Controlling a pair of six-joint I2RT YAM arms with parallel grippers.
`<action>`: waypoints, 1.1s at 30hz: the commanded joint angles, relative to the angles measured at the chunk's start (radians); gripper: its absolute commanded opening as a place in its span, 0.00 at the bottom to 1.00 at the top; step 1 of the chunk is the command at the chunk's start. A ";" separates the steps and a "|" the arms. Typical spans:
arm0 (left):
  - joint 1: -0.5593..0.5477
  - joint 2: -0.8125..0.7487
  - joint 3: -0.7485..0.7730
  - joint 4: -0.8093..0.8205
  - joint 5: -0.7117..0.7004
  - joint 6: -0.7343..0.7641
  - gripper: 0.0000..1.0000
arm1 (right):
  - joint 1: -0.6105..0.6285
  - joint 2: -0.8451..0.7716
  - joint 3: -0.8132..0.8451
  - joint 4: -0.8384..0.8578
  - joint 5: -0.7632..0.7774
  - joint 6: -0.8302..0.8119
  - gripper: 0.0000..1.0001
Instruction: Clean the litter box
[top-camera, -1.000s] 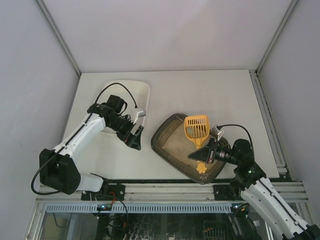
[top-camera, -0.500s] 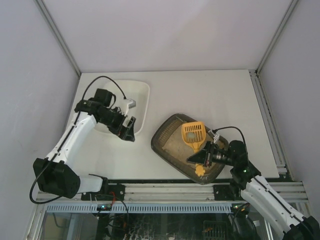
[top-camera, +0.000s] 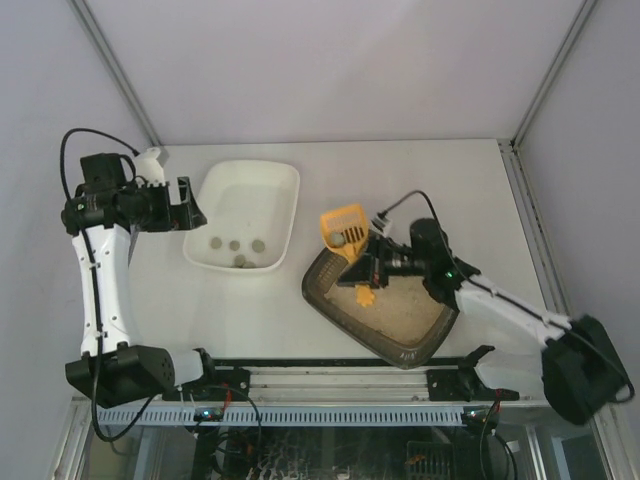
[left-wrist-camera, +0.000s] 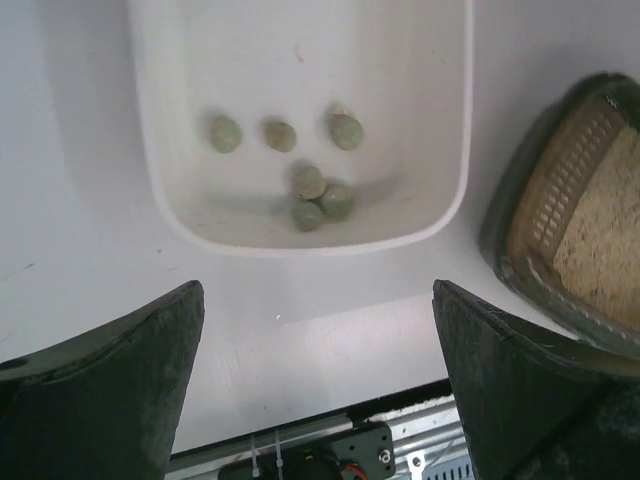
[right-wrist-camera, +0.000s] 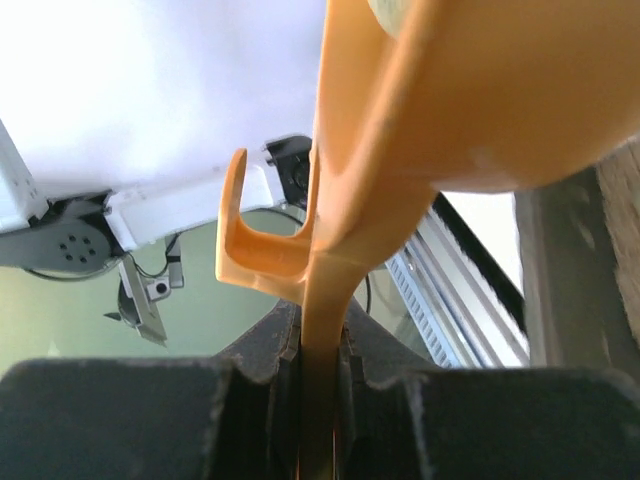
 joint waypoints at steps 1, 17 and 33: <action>0.093 -0.034 -0.006 0.058 -0.027 -0.113 1.00 | 0.064 0.291 0.302 0.035 -0.041 -0.129 0.00; 0.306 -0.057 -0.148 0.157 -0.137 -0.183 1.00 | 0.363 1.315 2.057 -1.422 0.870 -0.809 0.00; 0.317 -0.067 -0.223 0.198 -0.108 -0.188 1.00 | 0.470 1.327 1.980 -1.348 1.402 -1.063 0.00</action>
